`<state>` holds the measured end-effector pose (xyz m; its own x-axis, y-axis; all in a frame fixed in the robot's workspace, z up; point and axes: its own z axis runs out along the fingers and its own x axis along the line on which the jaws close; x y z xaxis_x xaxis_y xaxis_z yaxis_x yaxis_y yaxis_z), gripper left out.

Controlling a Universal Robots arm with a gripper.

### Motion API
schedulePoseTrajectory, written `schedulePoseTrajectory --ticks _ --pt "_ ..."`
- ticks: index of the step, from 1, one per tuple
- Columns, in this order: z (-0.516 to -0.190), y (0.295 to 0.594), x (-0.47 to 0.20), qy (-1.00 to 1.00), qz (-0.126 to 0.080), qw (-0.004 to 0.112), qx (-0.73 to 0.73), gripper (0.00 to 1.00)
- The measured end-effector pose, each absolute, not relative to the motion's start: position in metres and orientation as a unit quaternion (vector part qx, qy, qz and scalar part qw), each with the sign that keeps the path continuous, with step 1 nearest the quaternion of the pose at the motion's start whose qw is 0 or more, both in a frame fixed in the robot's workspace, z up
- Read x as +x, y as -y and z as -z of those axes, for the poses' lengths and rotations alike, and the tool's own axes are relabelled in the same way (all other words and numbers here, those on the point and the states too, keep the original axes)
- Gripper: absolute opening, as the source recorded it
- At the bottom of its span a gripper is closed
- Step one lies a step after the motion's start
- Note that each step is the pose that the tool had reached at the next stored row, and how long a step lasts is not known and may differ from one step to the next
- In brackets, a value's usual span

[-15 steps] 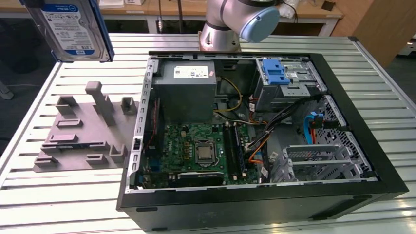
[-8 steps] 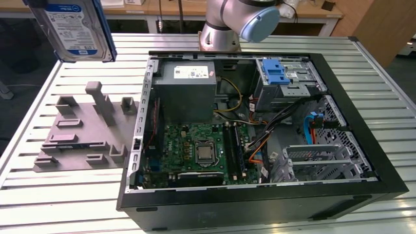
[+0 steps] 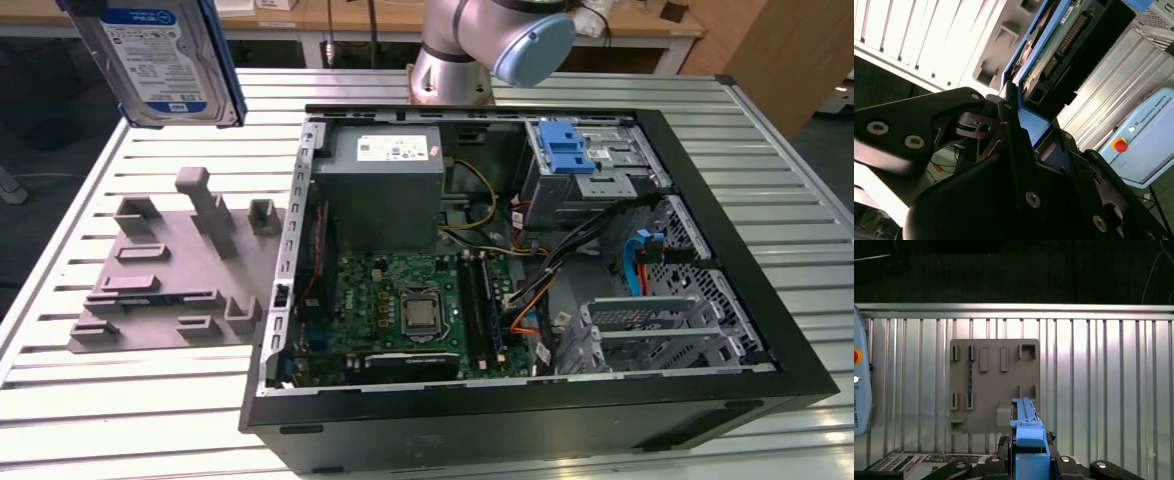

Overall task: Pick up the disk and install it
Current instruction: 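Pick up the disk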

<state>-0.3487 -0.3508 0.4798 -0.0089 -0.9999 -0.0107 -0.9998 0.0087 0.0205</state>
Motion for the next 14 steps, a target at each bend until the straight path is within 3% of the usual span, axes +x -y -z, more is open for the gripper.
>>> schedulePoseTrajectory --ticks 14 --pt "-0.480 0.351 -0.337 0.710 0.011 0.003 0.704 0.36"
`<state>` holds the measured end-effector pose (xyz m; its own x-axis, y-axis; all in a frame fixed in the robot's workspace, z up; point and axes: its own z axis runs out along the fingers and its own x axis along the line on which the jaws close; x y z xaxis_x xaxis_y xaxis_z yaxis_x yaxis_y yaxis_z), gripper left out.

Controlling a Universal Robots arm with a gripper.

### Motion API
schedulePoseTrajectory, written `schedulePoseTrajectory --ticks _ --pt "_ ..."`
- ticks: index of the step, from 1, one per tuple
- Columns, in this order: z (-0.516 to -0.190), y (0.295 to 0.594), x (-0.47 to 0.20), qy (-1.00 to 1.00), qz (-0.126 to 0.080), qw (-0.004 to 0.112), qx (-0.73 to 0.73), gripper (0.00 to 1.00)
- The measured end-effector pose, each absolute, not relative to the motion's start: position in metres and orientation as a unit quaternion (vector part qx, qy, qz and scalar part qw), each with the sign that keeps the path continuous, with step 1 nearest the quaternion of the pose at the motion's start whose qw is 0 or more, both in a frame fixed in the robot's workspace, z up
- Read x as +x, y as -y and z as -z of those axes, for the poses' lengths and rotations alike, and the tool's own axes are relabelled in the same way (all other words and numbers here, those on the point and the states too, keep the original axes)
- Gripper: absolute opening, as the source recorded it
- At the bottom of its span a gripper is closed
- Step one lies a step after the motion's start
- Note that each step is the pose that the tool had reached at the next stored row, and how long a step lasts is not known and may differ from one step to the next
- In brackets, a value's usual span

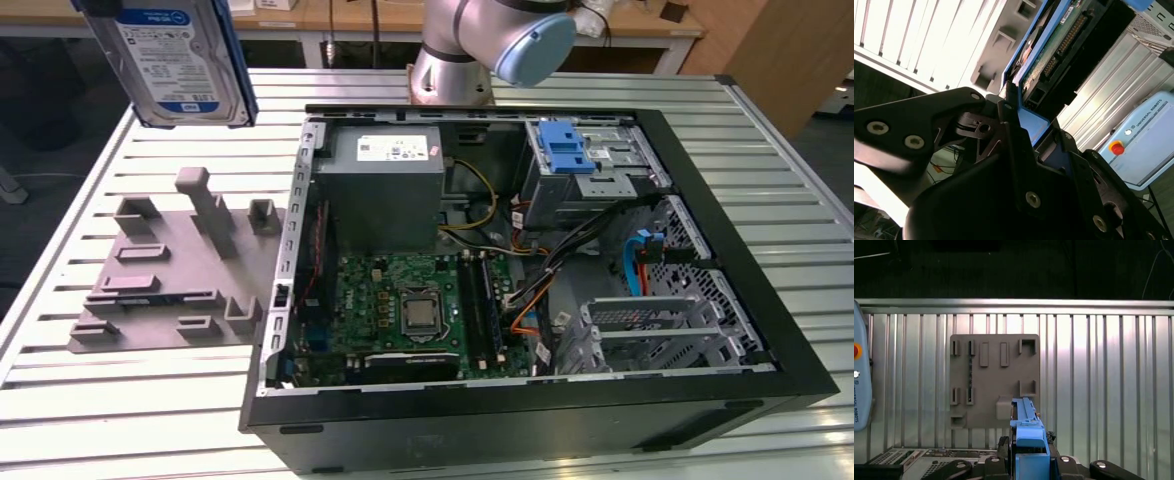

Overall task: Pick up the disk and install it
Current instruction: 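Pick up the disk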

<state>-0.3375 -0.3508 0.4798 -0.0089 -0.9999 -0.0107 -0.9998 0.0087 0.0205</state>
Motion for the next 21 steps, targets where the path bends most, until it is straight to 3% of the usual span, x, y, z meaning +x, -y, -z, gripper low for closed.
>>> schedulePoseTrajectory --ticks 21 --pt "-0.480 0.351 -0.322 0.710 0.011 0.003 0.704 0.36"
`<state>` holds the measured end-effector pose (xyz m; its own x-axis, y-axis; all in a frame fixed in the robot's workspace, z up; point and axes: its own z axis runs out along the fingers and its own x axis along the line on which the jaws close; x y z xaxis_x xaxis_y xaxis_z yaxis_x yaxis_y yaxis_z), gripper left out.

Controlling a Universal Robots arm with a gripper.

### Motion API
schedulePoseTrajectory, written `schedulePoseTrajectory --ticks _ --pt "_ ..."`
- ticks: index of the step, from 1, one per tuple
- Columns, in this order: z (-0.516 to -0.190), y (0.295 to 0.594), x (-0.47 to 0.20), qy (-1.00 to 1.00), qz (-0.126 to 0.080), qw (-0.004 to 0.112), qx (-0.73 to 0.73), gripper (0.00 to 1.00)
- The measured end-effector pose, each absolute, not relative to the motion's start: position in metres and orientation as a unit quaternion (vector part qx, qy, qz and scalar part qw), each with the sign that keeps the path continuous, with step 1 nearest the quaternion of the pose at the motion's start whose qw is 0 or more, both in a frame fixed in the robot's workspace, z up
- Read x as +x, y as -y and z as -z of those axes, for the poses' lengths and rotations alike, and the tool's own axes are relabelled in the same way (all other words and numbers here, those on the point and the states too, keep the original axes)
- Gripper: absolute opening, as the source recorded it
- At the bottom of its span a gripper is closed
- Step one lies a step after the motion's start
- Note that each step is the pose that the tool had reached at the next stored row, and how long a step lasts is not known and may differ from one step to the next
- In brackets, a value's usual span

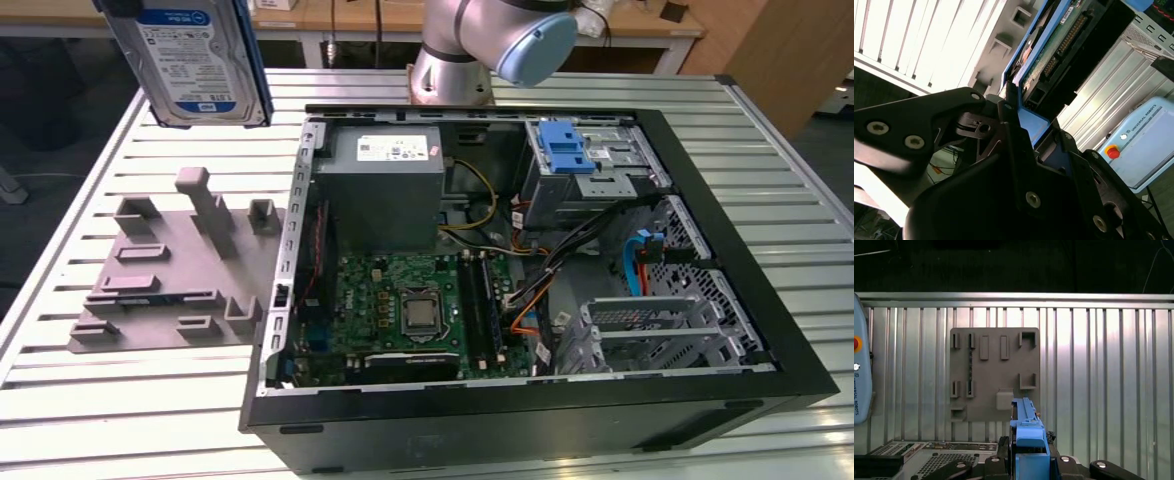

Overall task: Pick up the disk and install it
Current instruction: 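Pick up the disk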

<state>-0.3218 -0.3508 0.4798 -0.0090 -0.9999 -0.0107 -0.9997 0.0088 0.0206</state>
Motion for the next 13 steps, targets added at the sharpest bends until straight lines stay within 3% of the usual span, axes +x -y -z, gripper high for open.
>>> schedulePoseTrajectory --ticks 13 --pt "-0.4798 0.3508 -0.3124 0.710 0.011 0.003 0.704 0.36"
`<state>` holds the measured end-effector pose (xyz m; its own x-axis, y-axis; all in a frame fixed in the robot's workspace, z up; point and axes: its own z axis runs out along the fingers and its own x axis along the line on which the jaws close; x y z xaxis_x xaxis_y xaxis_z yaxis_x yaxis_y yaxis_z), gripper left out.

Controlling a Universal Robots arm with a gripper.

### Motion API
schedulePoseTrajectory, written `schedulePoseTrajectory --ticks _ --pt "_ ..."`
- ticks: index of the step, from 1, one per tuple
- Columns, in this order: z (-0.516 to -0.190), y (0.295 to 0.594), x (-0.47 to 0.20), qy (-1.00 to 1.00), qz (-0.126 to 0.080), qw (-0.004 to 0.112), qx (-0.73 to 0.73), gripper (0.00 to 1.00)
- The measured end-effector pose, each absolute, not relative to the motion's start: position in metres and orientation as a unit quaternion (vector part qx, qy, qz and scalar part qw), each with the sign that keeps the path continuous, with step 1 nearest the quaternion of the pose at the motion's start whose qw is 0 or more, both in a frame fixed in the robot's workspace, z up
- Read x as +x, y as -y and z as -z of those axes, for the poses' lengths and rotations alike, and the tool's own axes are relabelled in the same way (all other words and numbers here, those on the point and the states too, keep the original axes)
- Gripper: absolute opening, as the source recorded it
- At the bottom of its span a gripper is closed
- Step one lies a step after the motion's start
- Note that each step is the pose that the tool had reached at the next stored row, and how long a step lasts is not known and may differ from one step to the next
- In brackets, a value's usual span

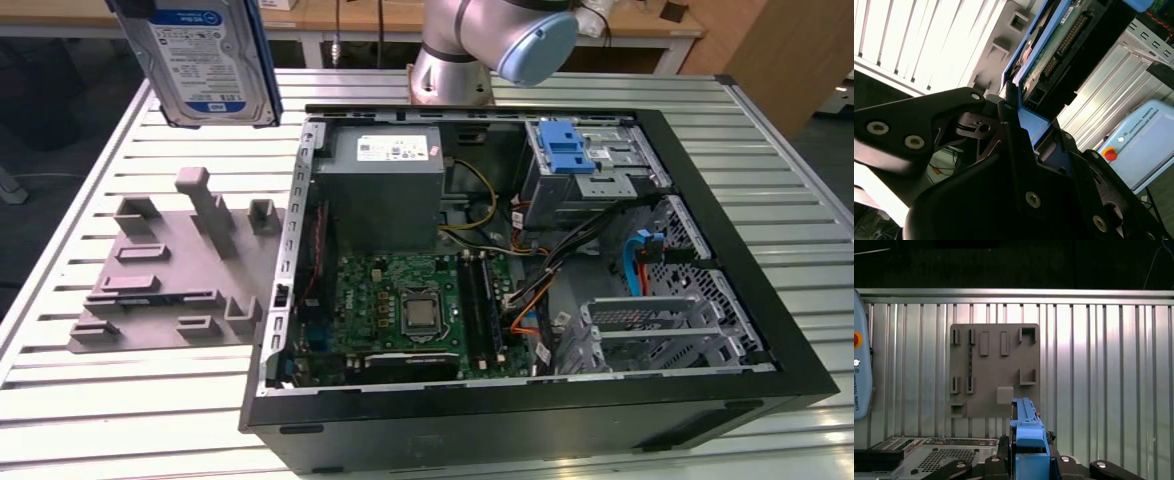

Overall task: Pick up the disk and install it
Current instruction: 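Pick up the disk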

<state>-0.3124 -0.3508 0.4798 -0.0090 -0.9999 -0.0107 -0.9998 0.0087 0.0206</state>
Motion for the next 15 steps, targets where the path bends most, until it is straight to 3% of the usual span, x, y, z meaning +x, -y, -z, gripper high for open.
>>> schedulePoseTrajectory --ticks 15 --pt "-0.480 0.351 -0.297 0.710 0.011 0.003 0.704 0.36"
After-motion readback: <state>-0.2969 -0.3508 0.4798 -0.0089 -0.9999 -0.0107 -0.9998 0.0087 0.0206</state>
